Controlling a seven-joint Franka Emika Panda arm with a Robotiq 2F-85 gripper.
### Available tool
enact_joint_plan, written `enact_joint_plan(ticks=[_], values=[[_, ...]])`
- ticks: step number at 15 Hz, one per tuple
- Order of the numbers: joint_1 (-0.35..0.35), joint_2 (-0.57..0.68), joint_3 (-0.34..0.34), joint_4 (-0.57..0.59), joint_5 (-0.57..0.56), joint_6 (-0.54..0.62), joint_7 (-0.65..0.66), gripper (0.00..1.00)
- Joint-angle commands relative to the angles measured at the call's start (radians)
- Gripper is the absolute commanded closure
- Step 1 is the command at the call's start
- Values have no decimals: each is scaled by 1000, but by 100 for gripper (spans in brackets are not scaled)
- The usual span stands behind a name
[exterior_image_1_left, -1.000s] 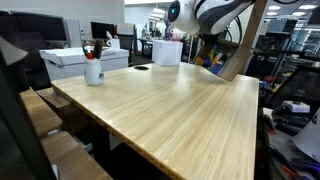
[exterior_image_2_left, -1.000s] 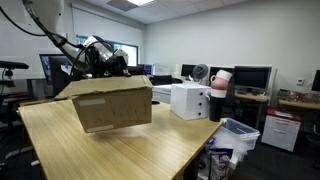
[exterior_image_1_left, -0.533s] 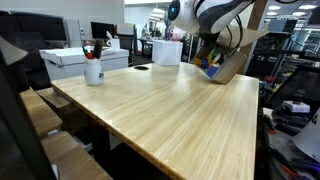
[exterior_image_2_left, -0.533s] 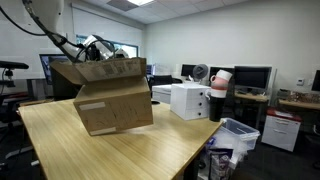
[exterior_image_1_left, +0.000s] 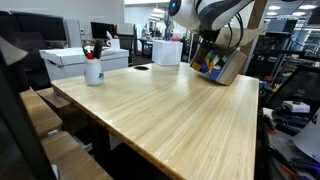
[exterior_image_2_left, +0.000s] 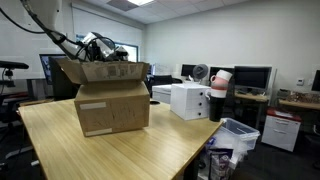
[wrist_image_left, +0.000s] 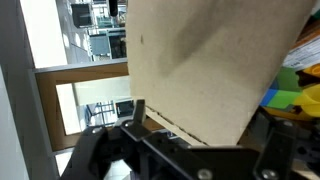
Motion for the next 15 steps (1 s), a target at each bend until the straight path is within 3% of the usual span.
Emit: enact_joint_plan(ticks=[1,7,15], values=[[1,-60,-1,-19,20,44,-88,0],[-11,-68,-11,-28,45,168,-152,0],[-31,-9,-44,28,261,288,-278,0]])
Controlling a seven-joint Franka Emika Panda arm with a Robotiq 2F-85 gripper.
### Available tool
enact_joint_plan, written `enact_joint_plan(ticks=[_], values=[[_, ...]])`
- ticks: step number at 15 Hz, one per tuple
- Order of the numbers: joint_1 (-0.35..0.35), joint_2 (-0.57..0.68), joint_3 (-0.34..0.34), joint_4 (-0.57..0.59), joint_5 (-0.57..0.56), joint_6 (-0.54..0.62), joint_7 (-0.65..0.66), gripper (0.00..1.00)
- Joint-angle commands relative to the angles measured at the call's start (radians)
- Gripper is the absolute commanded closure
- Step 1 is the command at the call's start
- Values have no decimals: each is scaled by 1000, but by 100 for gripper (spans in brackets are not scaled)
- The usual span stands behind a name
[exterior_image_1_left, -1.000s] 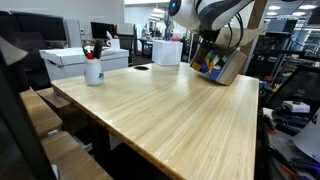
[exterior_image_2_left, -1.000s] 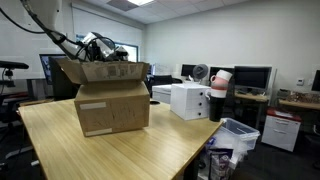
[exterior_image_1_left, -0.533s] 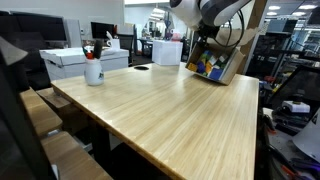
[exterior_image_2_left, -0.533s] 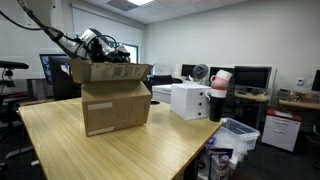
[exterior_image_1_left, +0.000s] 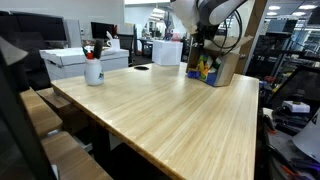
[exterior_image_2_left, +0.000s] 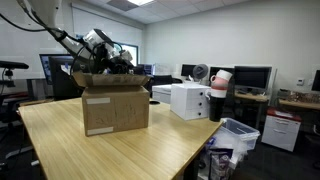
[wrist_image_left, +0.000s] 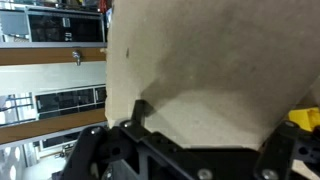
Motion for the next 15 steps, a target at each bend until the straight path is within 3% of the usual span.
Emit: enact_joint_plan(ticks=[1,15], values=[[-15,9,-11,28,114,45,-104,0],[-37,1,-53,149,615,54,-407,0]])
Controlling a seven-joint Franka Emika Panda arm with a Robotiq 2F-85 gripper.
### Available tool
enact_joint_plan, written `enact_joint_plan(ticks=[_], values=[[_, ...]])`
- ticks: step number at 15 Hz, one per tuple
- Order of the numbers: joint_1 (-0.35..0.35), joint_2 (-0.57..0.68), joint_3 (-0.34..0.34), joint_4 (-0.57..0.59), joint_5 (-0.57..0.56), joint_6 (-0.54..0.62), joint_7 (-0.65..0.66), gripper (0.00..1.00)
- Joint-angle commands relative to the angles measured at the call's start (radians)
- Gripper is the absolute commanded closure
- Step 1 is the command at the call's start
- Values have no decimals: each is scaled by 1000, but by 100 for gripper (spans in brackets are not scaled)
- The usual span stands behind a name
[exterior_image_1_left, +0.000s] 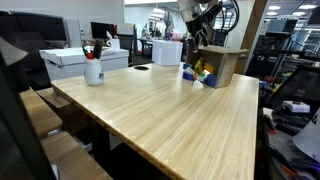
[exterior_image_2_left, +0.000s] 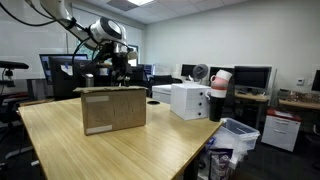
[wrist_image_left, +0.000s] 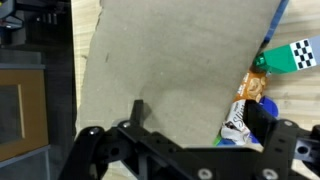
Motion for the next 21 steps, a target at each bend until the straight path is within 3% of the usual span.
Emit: enact_joint_plan(ticks=[1,12,21], values=[[-18,-2,-1,19,139,4,-97,0],[-46,8,-20,86,382,-37,-236,0],[-89,-13,-35,98,565,-79,-433,0]])
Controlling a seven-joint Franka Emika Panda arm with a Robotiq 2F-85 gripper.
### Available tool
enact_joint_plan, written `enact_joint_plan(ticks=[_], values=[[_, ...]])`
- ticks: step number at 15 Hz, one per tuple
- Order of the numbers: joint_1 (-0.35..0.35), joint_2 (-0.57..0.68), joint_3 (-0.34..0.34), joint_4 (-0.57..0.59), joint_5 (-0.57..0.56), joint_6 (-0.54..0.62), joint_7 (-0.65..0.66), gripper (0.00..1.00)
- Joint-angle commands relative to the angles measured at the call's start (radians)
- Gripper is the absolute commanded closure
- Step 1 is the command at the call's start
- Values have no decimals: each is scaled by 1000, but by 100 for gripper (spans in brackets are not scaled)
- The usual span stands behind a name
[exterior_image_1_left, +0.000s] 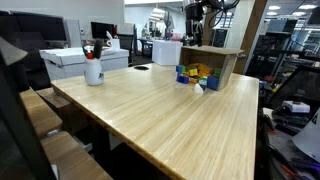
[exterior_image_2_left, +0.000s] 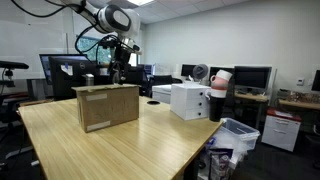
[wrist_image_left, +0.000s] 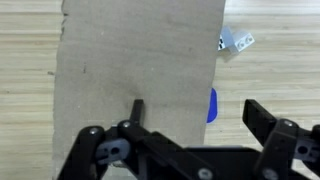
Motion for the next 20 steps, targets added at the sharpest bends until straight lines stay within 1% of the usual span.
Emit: enact_joint_plan(ticks=[1,4,13,16,20], values=[[-24,-26,-4,-26,84,-13,-89,0],[-41,-78,-26,-72,111,27,-78,0],[-100,-216,-108,-210,220,101,-95,0],[-106,-287,-130,-272,258,128,-113,0],[-104,-406,-147,-381,272,210,-100,0]])
